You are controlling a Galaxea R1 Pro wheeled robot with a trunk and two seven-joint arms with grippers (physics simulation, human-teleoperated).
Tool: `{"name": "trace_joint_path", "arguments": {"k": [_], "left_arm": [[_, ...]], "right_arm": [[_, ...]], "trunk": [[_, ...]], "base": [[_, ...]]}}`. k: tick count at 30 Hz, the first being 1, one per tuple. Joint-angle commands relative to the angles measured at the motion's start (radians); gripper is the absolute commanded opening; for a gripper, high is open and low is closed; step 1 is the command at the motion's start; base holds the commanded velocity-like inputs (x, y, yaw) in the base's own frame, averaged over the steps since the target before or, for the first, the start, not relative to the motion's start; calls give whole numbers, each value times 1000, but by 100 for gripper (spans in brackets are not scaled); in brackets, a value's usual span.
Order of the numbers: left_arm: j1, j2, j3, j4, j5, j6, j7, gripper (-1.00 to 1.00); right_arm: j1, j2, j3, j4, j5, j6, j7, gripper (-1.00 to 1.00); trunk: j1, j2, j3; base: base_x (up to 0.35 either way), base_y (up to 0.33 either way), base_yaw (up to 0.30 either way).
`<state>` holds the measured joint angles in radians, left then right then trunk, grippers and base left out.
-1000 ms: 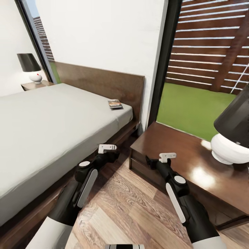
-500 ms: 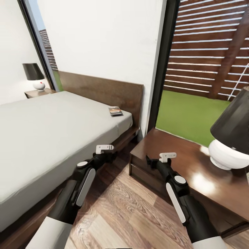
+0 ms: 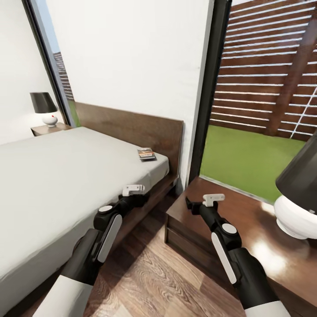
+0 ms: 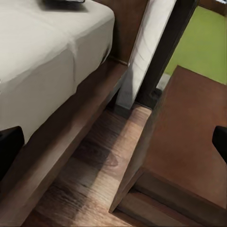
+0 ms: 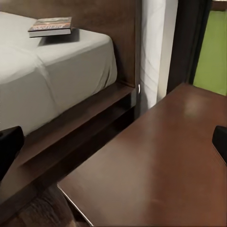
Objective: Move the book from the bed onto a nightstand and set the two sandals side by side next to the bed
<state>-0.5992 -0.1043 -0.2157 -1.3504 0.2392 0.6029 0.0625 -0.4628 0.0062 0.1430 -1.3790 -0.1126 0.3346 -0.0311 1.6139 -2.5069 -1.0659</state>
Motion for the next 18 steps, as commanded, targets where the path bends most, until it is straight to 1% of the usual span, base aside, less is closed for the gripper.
{"name": "trace_joint_path", "arguments": {"k": [1,18], "left_arm": [[-1,0,-1,-1,10,5,7,100],[-1,0,-3,-1,8,3,7,100]], "right_arm": [[0,0,0,-1,-10,4,-3,100],[0,2,1,3,-10,3,-6,100]], "trunk": [[0,0,3],[-8,4,69]], "base": [[88,0,0],[8,0,0]]}}
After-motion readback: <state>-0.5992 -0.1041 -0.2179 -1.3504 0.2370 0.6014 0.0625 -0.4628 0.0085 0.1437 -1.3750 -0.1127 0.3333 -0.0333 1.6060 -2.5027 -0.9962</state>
